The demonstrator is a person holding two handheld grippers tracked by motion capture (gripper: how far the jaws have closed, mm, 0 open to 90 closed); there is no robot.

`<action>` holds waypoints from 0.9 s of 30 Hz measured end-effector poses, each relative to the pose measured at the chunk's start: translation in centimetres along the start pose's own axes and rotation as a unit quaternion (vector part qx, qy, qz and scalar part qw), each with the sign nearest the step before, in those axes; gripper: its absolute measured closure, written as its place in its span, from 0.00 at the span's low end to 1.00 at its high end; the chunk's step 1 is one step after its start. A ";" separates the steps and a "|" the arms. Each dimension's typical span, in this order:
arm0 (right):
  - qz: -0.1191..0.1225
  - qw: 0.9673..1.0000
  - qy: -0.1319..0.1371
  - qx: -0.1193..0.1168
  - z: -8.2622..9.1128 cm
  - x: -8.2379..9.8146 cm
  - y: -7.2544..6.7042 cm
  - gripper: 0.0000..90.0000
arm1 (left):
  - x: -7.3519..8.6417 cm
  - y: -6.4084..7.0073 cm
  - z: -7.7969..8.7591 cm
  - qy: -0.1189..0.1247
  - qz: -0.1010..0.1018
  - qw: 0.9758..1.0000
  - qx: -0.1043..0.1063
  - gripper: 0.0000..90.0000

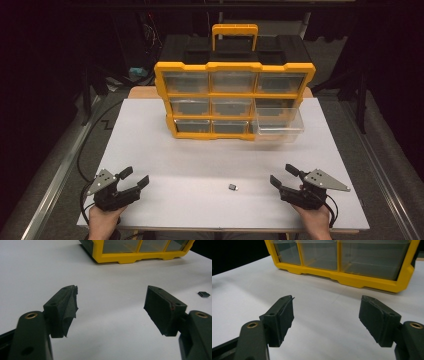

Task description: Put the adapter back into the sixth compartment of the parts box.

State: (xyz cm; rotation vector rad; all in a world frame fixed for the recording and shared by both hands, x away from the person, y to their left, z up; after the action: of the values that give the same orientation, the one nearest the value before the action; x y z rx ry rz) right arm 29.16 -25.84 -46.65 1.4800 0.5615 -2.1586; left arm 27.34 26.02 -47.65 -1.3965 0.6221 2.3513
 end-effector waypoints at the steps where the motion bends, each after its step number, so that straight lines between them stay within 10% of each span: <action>1: -0.002 1.000 0.000 -0.003 -0.2 0.0 -0.1 0.32 | 0.0 0.0 0.0 0.001 0.000 1.000 0.000 0.31; 27: 0.017 0.998 -0.004 -0.052 -3.7 -1.3 -2.9 0.31 | 0.0 0.1 0.0 0.001 -0.001 1.000 0.001 0.30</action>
State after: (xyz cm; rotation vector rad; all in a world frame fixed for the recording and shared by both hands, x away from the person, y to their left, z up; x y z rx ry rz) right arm 30.62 -21.20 -46.45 1.4147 0.6307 -2.0759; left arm 27.33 25.96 -47.65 -1.3984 0.6234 2.3460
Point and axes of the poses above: each handheld gripper's, and its own axes: z roughly backward along the jaws, x roughly out of its underside, y roughly to its right, the point moved 2 cm from there along -z, roughly forward along the jaws, and after that the axes turned 1 degree about z, right-handed, at the moved point
